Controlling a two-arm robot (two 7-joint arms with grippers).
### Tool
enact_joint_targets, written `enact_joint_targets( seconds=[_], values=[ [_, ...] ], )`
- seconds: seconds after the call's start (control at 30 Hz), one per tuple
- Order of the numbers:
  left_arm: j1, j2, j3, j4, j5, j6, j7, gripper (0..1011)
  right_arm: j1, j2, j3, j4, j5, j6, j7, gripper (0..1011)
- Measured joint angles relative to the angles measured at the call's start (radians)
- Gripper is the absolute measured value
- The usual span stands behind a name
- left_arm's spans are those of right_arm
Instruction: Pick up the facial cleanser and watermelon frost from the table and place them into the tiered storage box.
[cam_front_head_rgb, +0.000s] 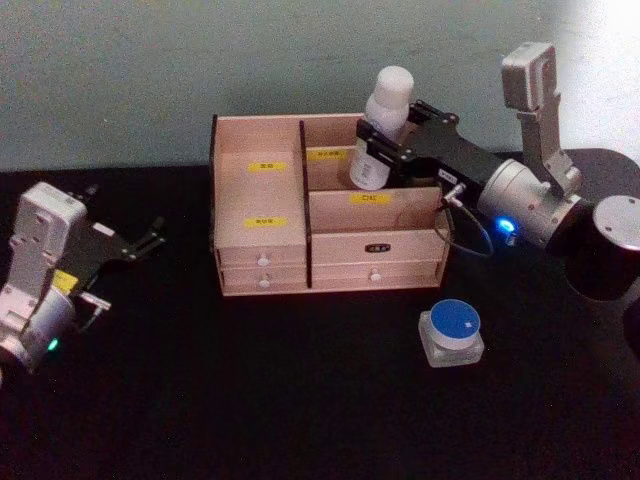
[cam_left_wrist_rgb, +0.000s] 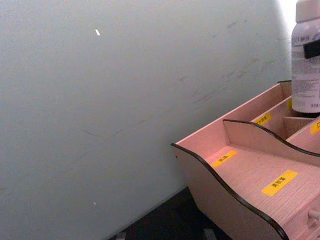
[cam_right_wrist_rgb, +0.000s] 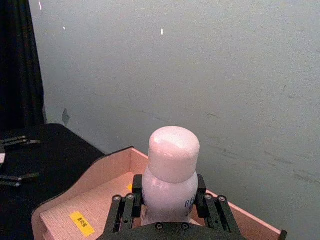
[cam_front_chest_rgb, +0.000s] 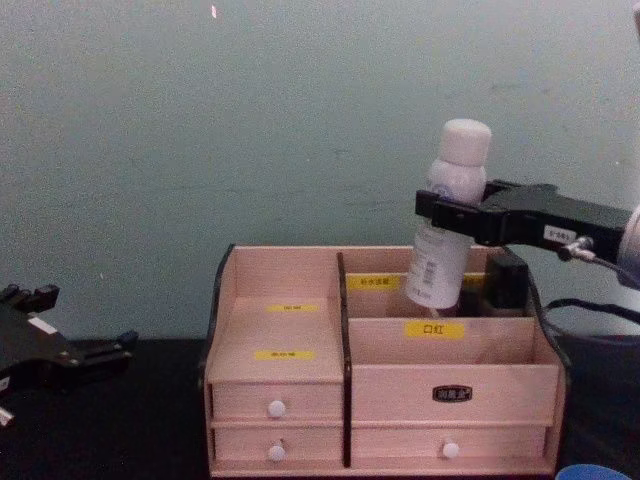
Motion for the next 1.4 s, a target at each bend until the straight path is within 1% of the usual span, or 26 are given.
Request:
enact_joint_targets(
  seconds=[0.03, 0.07, 0.1, 0.23, 0.57, 1.2, 1.4],
  values=[
    [0.000, 0.000, 0.000, 0.000, 0.000, 0.000, 0.000, 1001, 0.000, 0.000, 0.000, 0.000, 0.000, 0.000, 0.000, 592],
    [0.000, 0.000, 0.000, 0.000, 0.000, 0.000, 0.000, 1001, 0.015, -0.008, -0.004, 0.023, -0.007, -0.005, 0.005, 592],
    [0.000, 0.000, 0.000, 0.000, 0.000, 0.000, 0.000, 1001, 0.015, -0.008, -0.004, 0.023, -0.007, -0.005, 0.005, 592],
    [0.000, 0.000, 0.000, 0.000, 0.000, 0.000, 0.000, 1001, 0.041, -0.024, -0.011, 0.068, -0.018, -0.017, 0.014, 592],
    [0.000, 0.000, 0.000, 0.000, 0.000, 0.000, 0.000, 1001, 0.088, -0.055, -0.015, 0.151, -0.035, -0.036, 0.025, 592],
    [0.000, 0.000, 0.000, 0.000, 0.000, 0.000, 0.000, 1001, 0.151, -0.100, -0.022, 0.270, -0.074, -0.066, 0.037, 592],
    [0.000, 0.000, 0.000, 0.000, 0.000, 0.000, 0.000, 1001, 0.162, -0.110, -0.023, 0.292, -0.082, -0.072, 0.042, 592]
  ],
)
